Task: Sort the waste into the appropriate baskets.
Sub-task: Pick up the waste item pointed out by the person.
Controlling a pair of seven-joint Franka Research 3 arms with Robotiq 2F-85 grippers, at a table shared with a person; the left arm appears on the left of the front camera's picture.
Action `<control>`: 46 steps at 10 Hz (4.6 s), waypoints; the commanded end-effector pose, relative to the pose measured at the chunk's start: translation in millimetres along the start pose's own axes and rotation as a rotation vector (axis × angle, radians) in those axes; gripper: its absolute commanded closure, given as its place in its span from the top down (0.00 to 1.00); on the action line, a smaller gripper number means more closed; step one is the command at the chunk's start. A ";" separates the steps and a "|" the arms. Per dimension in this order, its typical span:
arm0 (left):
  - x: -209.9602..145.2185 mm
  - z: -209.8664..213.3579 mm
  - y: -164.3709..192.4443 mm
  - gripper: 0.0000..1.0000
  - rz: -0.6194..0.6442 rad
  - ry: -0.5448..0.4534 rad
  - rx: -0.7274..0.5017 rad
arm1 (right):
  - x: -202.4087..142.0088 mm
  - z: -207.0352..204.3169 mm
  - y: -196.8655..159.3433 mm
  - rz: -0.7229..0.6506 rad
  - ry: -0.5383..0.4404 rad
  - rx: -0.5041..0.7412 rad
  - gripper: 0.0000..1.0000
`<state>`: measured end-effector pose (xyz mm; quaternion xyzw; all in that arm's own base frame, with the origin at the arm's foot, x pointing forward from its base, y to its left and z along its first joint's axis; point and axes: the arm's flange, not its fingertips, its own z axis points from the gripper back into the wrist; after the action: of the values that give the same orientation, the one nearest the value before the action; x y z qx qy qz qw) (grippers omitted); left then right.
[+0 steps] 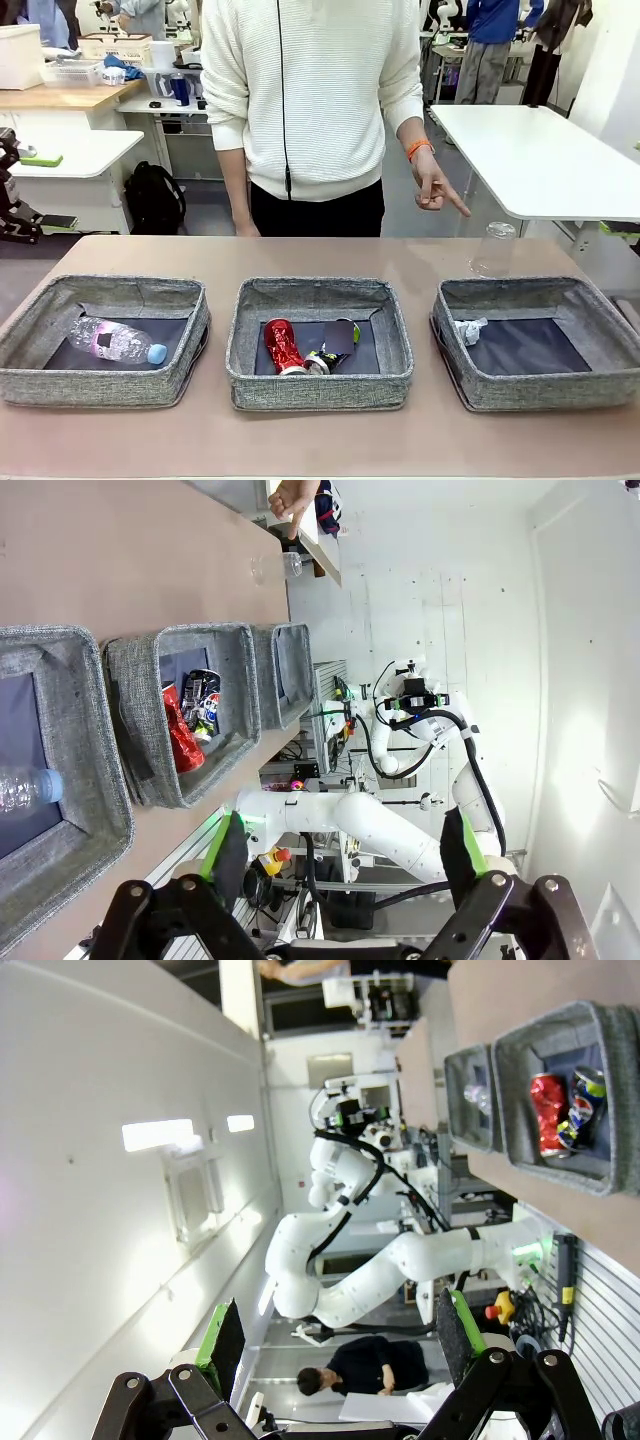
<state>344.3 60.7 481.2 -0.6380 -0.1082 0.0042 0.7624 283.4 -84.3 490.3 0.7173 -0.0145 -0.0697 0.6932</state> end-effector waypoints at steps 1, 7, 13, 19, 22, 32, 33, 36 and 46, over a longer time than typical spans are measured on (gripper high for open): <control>-0.2 1.5 -0.9 1.00 -0.023 0.010 0.000 | 0.5 -0.6 1.9 0.018 0.002 0.016 1.00; -0.2 1.5 -0.9 1.00 -0.023 0.010 0.000 | 75.3 -37.3 46.7 1.195 -0.225 -0.795 1.00; -0.2 1.5 -0.9 1.00 -0.023 0.010 0.000 | 93.1 -63.8 61.3 0.936 0.014 -0.645 1.00; -0.2 1.5 -0.9 1.00 -0.023 0.010 0.000 | 216.9 58.9 -12.1 1.489 0.373 -0.326 1.00; -0.2 1.5 -0.9 1.00 -0.023 0.010 0.000 | 197.3 54.8 -25.6 1.488 0.290 -0.457 1.00; -0.2 1.5 -0.9 1.00 -0.023 0.010 0.000 | 341.0 80.4 -153.8 1.465 0.212 -0.509 1.00; -0.2 1.5 -0.9 1.00 -0.023 0.010 0.000 | 347.1 77.4 -158.7 1.464 0.240 -0.491 1.00; -0.2 1.5 -0.9 1.00 -0.023 0.010 0.000 | 370.6 59.2 -176.6 1.470 0.275 -0.525 1.00; -0.2 1.5 -0.9 1.00 -0.023 0.010 0.000 | 377.5 0.4 -196.2 1.427 0.450 -0.455 1.00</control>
<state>344.5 61.3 481.9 -0.6367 -0.1085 0.0038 0.7635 638.7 -121.5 260.7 0.3768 -0.3311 0.5398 0.6760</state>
